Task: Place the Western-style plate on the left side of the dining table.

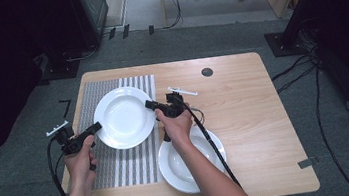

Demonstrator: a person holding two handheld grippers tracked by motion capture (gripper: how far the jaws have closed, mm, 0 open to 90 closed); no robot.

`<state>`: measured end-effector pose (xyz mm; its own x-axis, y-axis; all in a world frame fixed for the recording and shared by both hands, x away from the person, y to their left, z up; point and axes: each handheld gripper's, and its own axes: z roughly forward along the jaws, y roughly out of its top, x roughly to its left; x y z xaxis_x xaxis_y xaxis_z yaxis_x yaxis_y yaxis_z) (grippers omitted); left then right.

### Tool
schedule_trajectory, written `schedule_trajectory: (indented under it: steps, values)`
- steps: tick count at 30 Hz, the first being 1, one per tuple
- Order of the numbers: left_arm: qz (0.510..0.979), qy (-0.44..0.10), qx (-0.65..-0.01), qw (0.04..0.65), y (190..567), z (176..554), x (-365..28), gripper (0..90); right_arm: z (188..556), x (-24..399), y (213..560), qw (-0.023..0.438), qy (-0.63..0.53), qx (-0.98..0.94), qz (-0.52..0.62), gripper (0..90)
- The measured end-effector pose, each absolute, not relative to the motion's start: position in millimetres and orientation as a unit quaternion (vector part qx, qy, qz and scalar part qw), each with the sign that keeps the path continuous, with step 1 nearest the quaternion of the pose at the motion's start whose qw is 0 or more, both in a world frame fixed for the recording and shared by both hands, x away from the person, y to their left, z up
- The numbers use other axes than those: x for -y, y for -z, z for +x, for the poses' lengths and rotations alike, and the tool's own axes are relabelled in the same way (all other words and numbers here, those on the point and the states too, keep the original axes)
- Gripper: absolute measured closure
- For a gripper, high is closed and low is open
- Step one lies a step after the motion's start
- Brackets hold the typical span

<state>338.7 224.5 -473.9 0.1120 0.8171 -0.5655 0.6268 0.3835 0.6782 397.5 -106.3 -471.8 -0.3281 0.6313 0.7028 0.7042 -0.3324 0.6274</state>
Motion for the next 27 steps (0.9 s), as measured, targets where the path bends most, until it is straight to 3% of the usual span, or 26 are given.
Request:
schedule_trajectory:
  steps: [27]
  values:
    - [0.541,-0.091,-0.678,0.488,489.1,356.6,-231.9,74.1,425.3,94.8,495.2,0.046,0.545,0.58,-0.603,78.6]
